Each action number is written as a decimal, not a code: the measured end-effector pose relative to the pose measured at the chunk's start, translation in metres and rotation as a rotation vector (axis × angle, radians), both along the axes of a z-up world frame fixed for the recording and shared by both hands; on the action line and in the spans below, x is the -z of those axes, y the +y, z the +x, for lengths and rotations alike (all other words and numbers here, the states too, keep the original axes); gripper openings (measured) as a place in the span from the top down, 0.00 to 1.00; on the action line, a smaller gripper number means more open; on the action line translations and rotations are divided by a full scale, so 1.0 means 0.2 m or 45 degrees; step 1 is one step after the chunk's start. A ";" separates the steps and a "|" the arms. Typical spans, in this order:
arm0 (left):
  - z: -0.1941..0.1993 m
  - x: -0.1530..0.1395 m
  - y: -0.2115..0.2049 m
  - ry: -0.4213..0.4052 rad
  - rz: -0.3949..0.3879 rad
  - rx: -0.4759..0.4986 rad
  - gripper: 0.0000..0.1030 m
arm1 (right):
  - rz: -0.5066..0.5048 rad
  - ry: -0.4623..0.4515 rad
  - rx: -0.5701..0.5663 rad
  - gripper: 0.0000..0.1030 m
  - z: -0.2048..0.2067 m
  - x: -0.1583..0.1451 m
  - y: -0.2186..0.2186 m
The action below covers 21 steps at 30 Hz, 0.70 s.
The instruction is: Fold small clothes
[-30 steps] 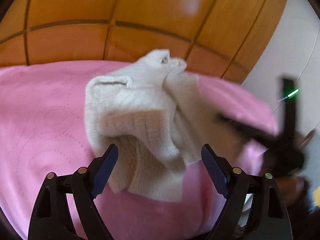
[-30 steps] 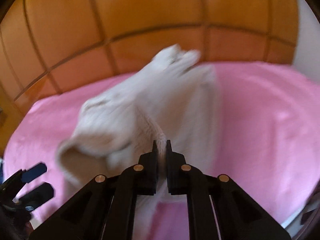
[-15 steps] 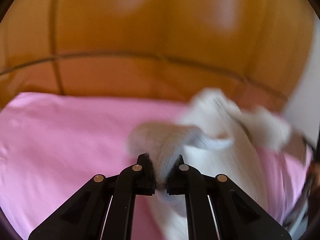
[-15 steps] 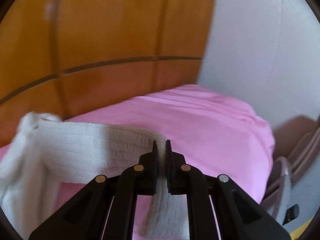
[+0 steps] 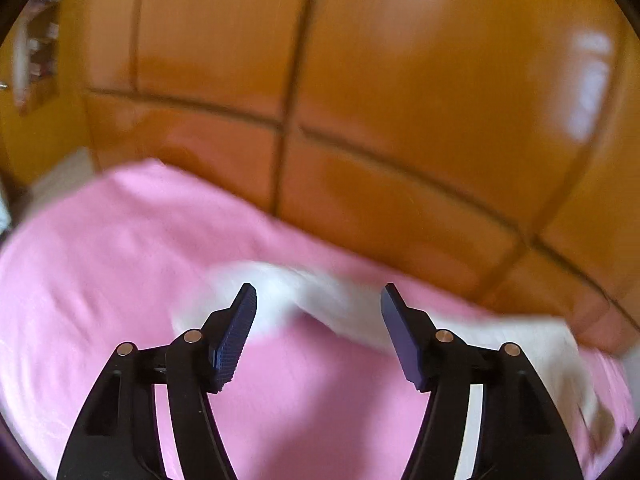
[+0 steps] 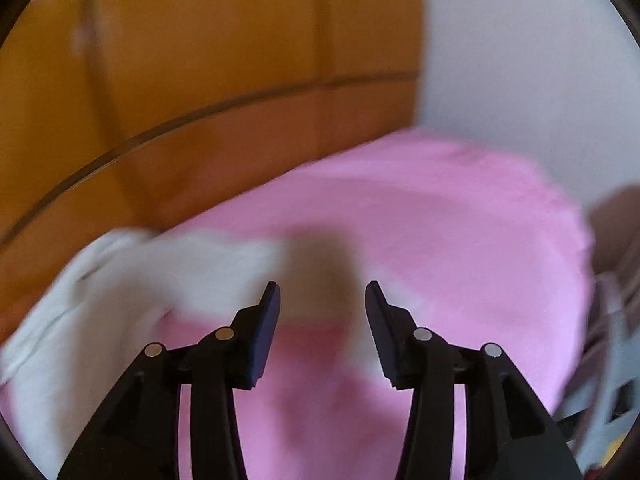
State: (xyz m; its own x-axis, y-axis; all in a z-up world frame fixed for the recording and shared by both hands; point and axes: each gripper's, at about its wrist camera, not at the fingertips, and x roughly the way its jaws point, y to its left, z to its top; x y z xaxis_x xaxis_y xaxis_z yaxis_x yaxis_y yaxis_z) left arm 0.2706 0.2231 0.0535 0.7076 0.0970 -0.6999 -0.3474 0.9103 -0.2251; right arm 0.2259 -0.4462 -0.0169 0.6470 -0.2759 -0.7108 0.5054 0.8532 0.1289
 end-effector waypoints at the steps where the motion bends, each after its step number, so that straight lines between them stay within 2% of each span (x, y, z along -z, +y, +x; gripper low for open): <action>1: -0.05 0.06 -0.04 0.013 -0.071 0.091 0.39 | 0.123 0.013 -0.122 0.59 -0.03 0.04 0.08; 3: -0.15 0.18 -0.13 0.034 -0.187 0.245 0.39 | 0.331 0.044 -0.310 0.63 -0.08 0.14 0.24; 5: -0.29 0.31 -0.27 0.077 -0.352 0.419 0.39 | 0.479 0.078 -0.422 0.68 -0.12 0.21 0.36; 8: -0.44 0.48 -0.44 0.129 -0.566 0.551 0.39 | 0.620 0.139 -0.547 0.70 -0.16 0.33 0.56; 10: -0.50 0.58 -0.55 0.176 -0.653 0.598 0.39 | 0.629 0.196 -0.578 0.71 -0.17 0.39 0.68; 11: -0.50 0.61 -0.59 0.199 -0.660 0.598 0.39 | 0.635 0.218 -0.576 0.72 -0.17 0.41 0.70; 13: -0.51 0.67 -0.69 0.231 -0.709 0.619 0.41 | 0.659 0.228 -0.578 0.86 -0.16 0.44 0.74; 15: -0.49 0.68 -0.76 0.247 -0.668 0.665 0.66 | 0.666 0.224 -0.586 0.93 -0.15 0.42 0.77; 16: -0.46 0.68 -0.78 0.261 -0.628 0.677 0.90 | 0.648 0.221 -0.583 0.94 -0.14 0.40 0.79; 18: -0.46 0.64 -0.79 0.255 -0.587 0.656 0.93 | 0.605 0.198 -0.595 0.95 -0.16 0.35 0.78; 21: -0.49 0.50 -0.72 0.152 -0.533 0.625 0.95 | 0.494 0.089 -0.648 0.95 -0.21 0.12 0.77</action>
